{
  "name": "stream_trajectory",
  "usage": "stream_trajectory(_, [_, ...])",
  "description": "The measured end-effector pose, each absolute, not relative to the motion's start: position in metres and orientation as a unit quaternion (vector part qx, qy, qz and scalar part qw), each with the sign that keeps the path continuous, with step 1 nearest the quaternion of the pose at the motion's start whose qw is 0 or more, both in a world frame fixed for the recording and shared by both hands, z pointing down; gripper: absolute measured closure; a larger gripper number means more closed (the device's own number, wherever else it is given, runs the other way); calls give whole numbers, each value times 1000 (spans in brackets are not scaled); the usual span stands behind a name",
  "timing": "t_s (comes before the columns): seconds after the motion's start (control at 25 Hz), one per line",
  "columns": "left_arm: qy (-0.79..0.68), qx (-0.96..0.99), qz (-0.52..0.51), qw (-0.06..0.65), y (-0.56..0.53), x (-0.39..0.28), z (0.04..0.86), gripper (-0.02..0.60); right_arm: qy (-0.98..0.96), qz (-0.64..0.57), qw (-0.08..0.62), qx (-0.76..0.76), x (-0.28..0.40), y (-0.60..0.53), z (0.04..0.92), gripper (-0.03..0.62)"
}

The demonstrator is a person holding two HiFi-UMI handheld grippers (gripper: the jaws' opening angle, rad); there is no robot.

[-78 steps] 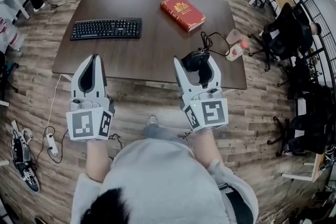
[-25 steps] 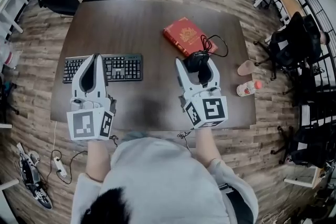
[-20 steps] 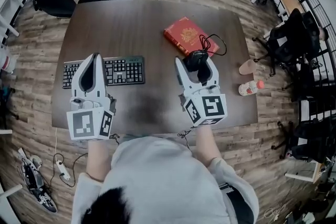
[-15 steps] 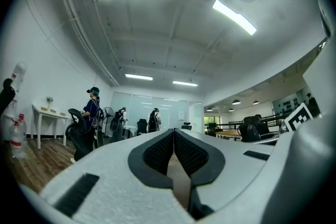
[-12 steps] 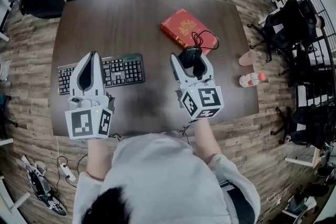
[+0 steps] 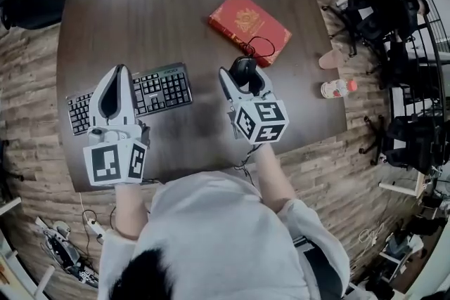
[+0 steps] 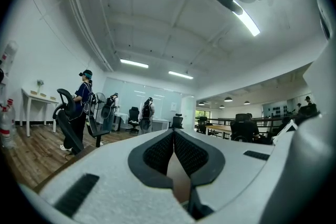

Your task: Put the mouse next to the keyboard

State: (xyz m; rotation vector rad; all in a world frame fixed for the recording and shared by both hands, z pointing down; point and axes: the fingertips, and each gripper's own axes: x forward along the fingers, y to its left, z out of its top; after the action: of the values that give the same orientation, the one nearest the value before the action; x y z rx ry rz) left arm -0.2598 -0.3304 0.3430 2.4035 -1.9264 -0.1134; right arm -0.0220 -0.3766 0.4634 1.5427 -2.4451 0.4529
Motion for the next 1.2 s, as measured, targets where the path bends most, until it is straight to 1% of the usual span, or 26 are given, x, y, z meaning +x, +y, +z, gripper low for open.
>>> stream_trajectory(0.56, [-610, 790, -31, 62, -350, -275, 369, 572, -792, 253, 220, 510, -39, -384, 563, 340])
stream_trajectory(0.84, [-610, 789, -30, 73, -355, -285, 378, 571, -785, 277, 275, 481, -58, -383, 598, 339])
stream_trajectory(1.2, [-610, 788, -28, 82, -355, -297, 385, 571, -763, 314, 314, 470, -70, -382, 631, 339])
